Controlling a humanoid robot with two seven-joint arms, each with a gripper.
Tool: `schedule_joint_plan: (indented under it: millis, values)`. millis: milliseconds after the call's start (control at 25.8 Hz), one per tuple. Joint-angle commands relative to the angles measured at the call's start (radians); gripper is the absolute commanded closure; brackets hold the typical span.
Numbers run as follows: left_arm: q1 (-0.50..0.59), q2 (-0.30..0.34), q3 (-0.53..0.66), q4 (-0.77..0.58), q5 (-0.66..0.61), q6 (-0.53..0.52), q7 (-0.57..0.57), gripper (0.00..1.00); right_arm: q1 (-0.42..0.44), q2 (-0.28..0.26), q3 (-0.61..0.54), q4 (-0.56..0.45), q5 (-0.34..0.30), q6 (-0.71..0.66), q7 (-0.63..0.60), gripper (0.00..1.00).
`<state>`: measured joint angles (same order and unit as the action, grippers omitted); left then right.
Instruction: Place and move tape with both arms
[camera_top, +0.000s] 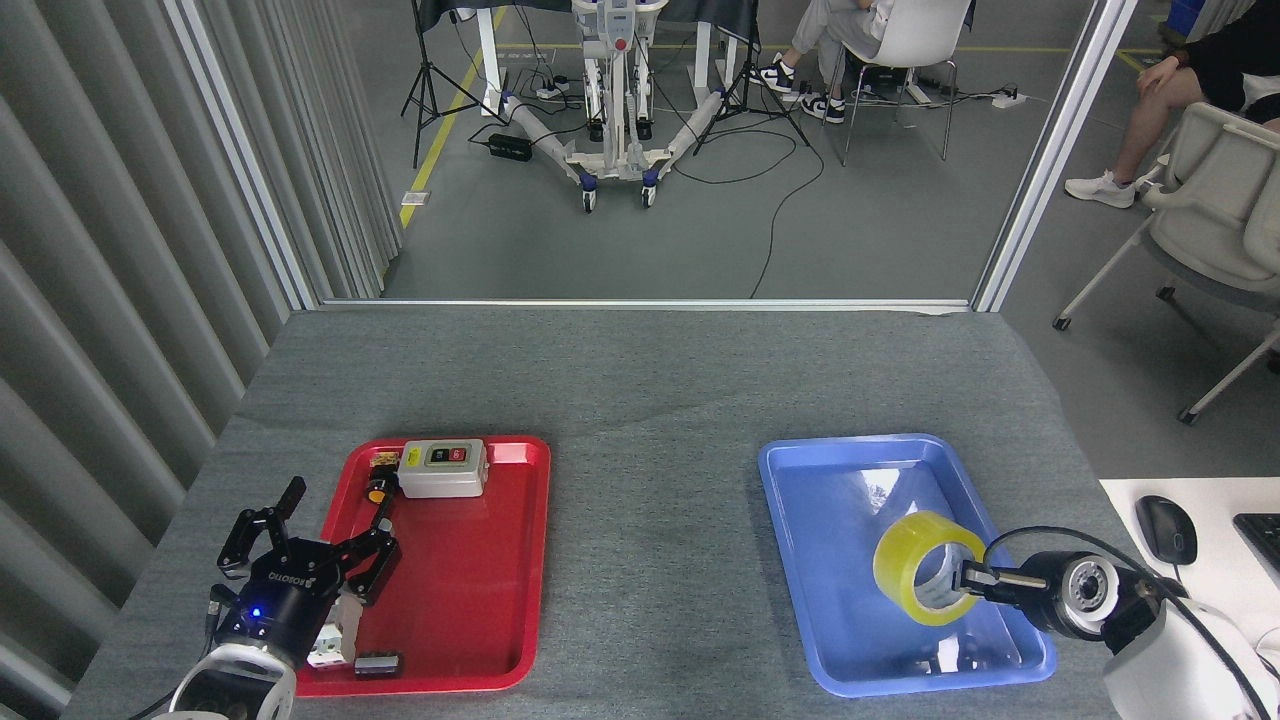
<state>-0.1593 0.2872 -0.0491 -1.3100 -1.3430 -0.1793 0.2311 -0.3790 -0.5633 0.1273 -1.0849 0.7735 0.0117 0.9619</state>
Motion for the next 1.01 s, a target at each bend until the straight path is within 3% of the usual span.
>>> schedule_joint_plan:
  millis: [0,310,465,581,968]
  values:
    - [0.004,-0.003,0.005,-0.015,-0.001,0.003,-0.047,0.00,-0.003,0.002,0.005,-0.001,0.001,-0.009,-0.002,0.51]
    - [0.038,-0.005,0.041,-0.072,0.064,0.004,-0.105,0.00,-0.004,0.010,0.003,-0.013,0.001,-0.029,-0.019,0.51]
    - [0.046,-0.037,0.064,-0.078,0.107,0.009,-0.127,0.00,-0.023,0.013,0.000,-0.017,-0.011,-0.048,-0.022,0.50]
    - [0.053,-0.051,0.074,-0.077,0.111,0.049,-0.156,0.00,-0.029,0.014,0.002,-0.017,-0.040,-0.045,-0.025,0.50]
    - [0.060,-0.051,0.075,-0.077,0.111,0.058,-0.157,0.00,-0.027,0.013,0.000,-0.018,-0.043,-0.048,-0.032,0.49]
